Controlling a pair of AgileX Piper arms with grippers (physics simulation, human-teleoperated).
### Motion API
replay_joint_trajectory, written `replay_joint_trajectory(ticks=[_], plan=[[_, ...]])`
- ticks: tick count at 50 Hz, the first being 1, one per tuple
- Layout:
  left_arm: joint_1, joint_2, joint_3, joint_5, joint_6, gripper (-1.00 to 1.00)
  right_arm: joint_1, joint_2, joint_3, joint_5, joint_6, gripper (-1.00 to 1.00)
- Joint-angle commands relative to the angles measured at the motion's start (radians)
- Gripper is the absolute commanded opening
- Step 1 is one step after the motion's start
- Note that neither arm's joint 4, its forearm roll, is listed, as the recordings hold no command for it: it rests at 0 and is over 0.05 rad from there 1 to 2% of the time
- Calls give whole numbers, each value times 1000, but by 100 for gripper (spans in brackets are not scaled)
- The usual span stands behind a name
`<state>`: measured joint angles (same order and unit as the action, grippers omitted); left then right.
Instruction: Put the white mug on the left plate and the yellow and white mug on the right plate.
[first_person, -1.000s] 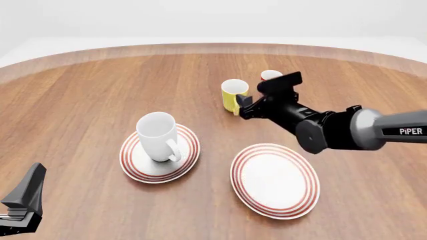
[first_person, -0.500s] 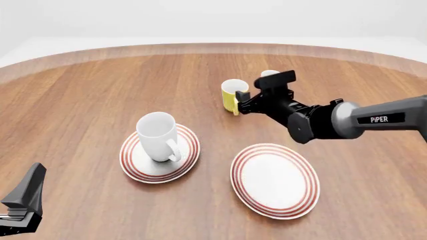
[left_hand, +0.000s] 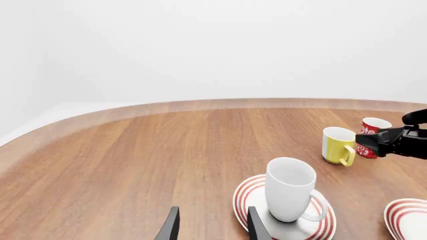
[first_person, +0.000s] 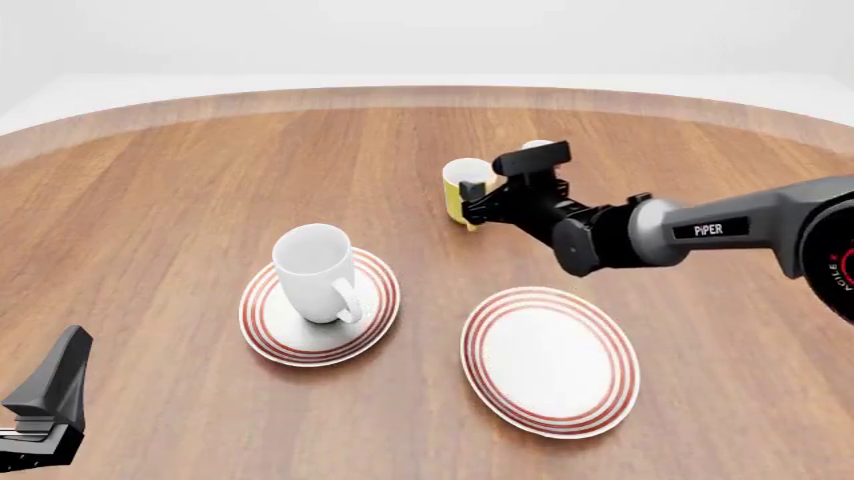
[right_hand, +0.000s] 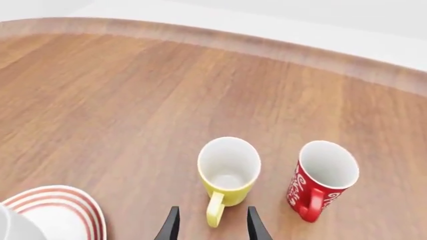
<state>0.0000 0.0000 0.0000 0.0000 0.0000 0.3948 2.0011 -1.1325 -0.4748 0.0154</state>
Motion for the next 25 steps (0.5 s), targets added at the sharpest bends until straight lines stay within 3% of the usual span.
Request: replay_joint_trajectory(ticks=[1, 25], plan=[[0, 0, 0, 0, 0, 100, 3, 45, -44, 13, 11, 100], [0, 0, 0, 0, 0, 100, -16, 146, -102, 24, 19, 100]])
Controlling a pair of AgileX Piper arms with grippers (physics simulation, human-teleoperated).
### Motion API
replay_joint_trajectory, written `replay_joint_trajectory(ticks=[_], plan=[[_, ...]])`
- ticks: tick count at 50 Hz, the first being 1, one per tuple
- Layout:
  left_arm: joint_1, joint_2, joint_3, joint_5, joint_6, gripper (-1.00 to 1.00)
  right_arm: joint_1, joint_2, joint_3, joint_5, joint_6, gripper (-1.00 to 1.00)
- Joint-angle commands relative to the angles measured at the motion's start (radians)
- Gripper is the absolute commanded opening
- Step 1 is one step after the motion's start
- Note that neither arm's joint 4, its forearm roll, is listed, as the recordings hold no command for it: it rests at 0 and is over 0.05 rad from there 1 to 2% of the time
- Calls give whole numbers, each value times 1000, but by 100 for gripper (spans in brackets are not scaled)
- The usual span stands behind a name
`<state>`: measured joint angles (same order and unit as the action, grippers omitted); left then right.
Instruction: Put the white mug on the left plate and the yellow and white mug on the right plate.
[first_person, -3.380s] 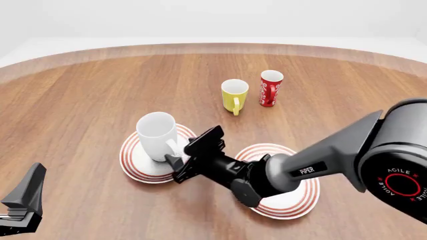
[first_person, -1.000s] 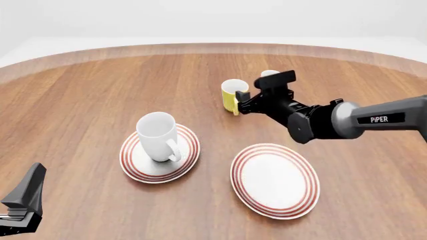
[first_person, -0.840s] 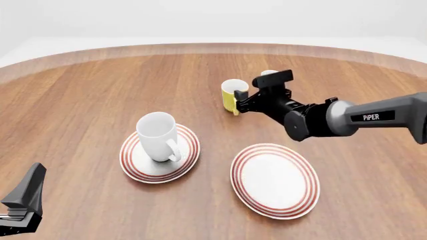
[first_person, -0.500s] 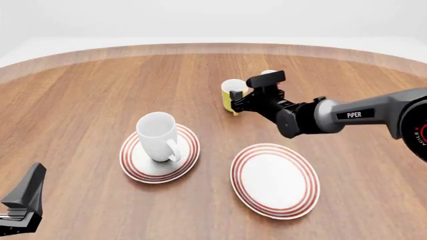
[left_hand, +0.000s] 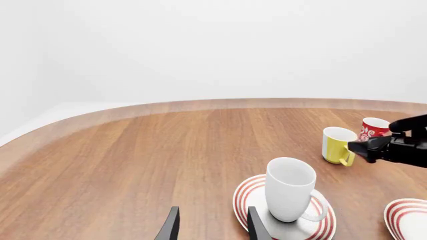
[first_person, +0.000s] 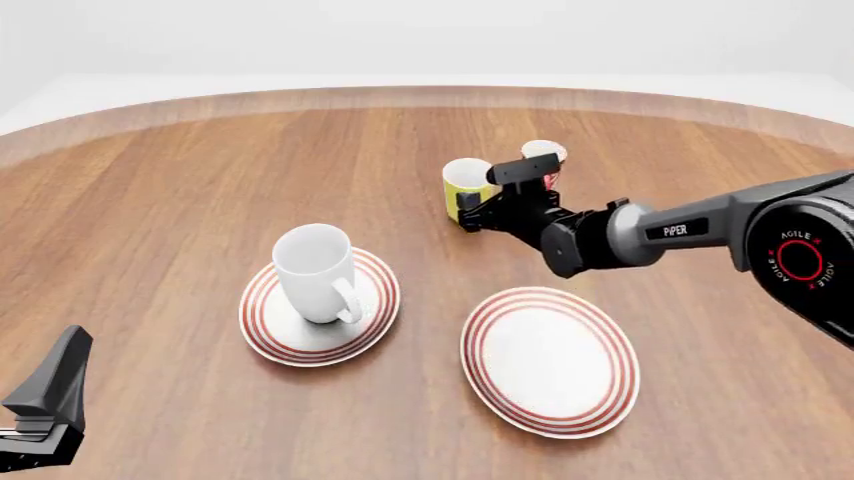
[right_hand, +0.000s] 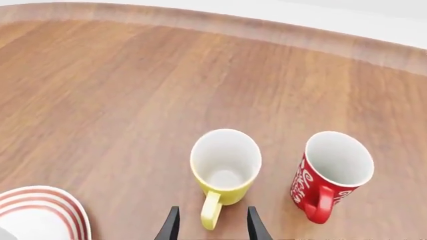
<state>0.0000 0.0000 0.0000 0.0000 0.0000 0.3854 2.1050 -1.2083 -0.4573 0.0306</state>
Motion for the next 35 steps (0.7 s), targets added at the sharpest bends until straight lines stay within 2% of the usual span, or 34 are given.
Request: replay_joint_trajectory(ticks=[1, 35], plan=[[0, 0, 0, 0, 0, 100, -7, 45, -28, 8, 3, 100], [0, 0, 0, 0, 0, 100, -3, 143, -103, 40, 6, 100]])
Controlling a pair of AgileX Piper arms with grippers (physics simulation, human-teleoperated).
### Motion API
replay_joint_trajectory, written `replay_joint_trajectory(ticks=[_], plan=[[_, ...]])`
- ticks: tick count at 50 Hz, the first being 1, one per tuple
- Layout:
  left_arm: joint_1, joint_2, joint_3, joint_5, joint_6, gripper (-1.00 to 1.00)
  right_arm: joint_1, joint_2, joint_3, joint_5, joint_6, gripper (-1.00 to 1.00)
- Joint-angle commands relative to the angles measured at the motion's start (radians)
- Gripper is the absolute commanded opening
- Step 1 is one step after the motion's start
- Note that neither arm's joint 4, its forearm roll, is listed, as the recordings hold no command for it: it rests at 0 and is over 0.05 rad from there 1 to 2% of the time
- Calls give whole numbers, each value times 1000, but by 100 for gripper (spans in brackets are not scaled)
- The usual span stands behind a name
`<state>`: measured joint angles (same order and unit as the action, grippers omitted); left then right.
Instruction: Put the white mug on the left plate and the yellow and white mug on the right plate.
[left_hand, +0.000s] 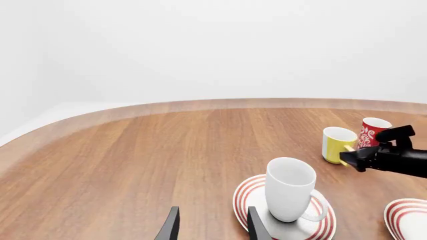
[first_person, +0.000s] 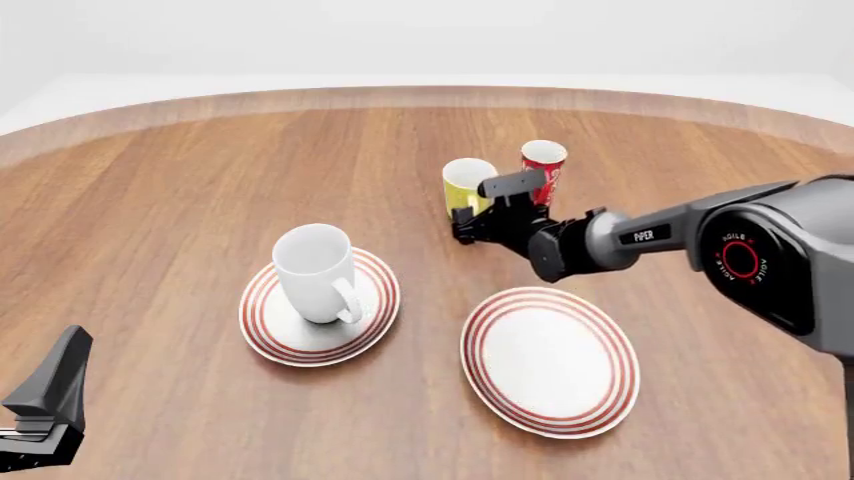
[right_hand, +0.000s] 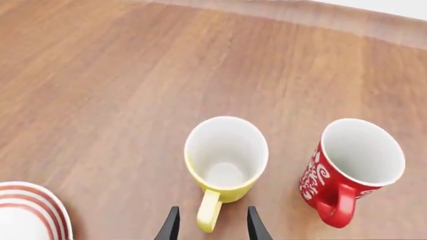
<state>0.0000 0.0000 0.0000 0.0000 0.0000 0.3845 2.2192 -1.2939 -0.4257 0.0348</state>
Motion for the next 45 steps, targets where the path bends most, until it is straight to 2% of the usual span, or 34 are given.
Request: replay_joint_trajectory(ticks=[1, 16, 17, 28, 45], plan=[[0, 0, 0, 0, 0, 100, -3, 33, -19, 9, 2, 100], [0, 0, 0, 0, 0, 100, 13, 54, -25, 13, 9, 100], [0, 0, 0, 0, 0, 100, 13, 51, -24, 12, 9, -100], [0, 0, 0, 0, 0, 100, 18, 14, 17, -19, 20, -100], [0, 0, 0, 0, 0, 100, 40, -77, 122, -79, -8, -100]])
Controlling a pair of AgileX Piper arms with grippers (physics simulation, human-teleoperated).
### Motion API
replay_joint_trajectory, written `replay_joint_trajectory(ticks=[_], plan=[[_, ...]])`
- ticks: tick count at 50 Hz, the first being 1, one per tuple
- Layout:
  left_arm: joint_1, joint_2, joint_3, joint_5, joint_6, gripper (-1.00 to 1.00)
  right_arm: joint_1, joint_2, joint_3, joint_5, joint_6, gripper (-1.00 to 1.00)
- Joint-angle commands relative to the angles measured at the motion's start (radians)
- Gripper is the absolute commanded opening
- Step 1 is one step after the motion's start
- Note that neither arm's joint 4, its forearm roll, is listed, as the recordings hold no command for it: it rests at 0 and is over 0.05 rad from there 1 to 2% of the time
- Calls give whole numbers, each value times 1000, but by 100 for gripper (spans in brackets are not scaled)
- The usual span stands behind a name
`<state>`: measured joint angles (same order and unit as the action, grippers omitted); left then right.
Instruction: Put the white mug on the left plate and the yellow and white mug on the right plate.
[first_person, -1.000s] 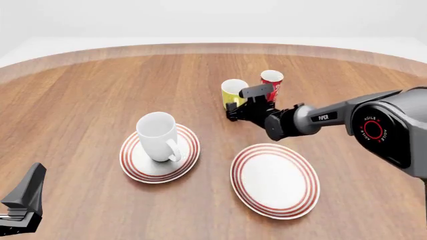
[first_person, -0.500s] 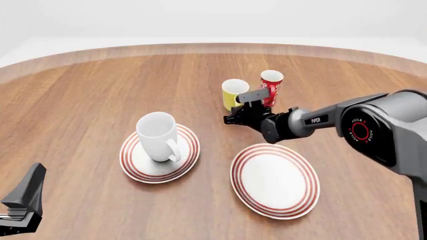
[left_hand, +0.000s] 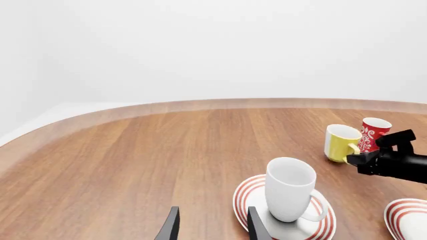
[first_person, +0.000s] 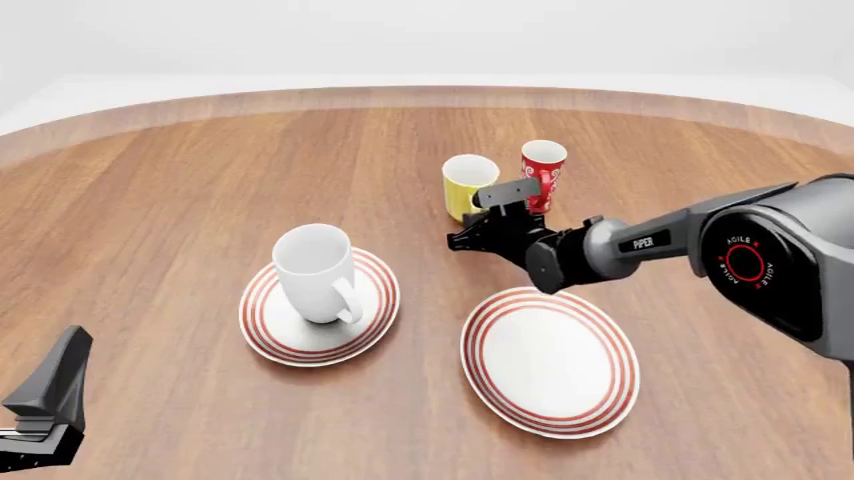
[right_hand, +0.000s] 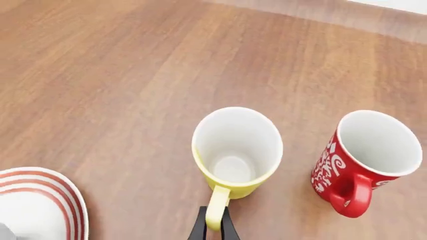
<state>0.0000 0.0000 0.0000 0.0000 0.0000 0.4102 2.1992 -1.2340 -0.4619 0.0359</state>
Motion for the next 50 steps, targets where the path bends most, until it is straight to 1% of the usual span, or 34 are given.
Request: replay_joint_trajectory(ticks=[1, 18, 24, 28, 33, 39, 50], plan=[[0, 0, 0, 0, 0, 100, 16, -66, 72, -47, -11, -100], [0, 0, 0, 0, 0, 100, 28, -189, 223, -118, -37, -100], [0, 0, 0, 0, 0, 100, 35, -214, 253, -125, -47, -100], [0, 0, 0, 0, 0, 100, 41, -251, 286, -129, -68, -100], [0, 0, 0, 0, 0, 100, 52, -291, 324, -131, -82, -100], [0, 0, 0, 0, 0, 100, 42, -344, 368, -142, -85, -100], [0, 0, 0, 0, 0, 100, 53, -427, 462, -168, -91, -100]])
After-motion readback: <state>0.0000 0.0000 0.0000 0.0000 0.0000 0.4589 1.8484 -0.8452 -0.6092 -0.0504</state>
